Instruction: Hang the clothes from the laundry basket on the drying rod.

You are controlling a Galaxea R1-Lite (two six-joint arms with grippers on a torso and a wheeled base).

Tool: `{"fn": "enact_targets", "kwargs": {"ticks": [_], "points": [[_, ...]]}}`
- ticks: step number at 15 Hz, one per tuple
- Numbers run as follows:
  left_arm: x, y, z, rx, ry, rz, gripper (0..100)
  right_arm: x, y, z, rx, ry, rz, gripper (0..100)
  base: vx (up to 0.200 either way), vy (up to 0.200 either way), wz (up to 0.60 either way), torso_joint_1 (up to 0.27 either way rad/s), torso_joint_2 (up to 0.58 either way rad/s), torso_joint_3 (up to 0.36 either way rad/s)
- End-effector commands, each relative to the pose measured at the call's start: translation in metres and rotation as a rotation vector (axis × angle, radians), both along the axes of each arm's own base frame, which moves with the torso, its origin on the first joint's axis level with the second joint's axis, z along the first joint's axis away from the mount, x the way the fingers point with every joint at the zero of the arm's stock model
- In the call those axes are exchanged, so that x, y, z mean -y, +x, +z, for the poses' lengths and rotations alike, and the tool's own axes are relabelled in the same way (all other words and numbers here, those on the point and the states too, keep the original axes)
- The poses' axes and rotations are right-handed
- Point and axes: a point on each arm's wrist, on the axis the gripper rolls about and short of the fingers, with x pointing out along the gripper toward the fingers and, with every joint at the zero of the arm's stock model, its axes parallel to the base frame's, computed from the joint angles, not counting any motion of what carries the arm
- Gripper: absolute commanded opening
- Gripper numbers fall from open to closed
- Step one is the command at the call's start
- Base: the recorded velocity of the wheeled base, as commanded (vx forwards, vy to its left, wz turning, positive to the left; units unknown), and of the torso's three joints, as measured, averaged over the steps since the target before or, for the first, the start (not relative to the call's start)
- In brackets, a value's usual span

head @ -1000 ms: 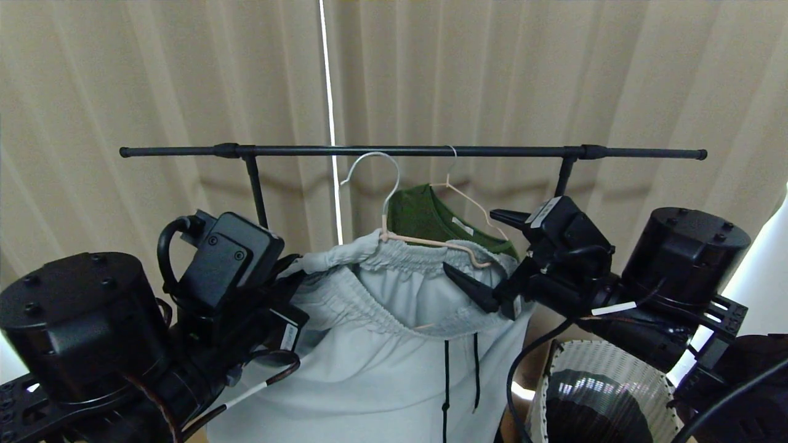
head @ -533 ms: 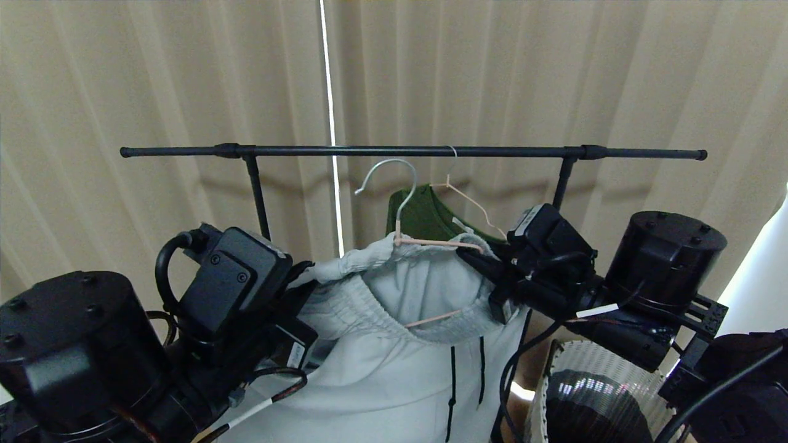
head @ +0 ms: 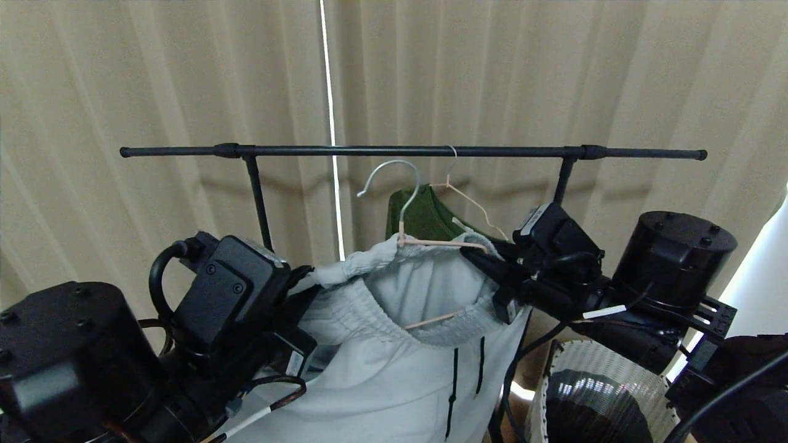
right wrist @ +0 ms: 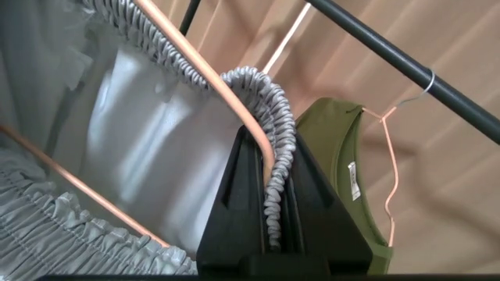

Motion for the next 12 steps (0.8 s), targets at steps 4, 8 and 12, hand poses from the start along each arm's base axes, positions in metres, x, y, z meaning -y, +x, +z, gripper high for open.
{"fn": "enact_targets", "kwargs": {"ticks": [4,8,12], "points": [[-0.012,-0.015,0.007,0.039,-0.039,-0.077,100,0.021,-0.007,0.01,0.022,0.014,-0.053,0,0.0,0.0,0.0,0.0,0.0,0.0],[-0.023,-0.028,0.013,0.069,-0.068,-0.186,100,0.046,-0.012,0.008,0.014,0.013,-0.125,0,0.0,0.0,0.0,0.0,0.0,0.0],[-0.04,-0.037,-0.02,-0.037,0.011,-0.156,100,0.067,-0.02,0.024,0.063,0.043,-0.184,0,0.0,0.0,0.0,0.0,0.0,0.0]]}}
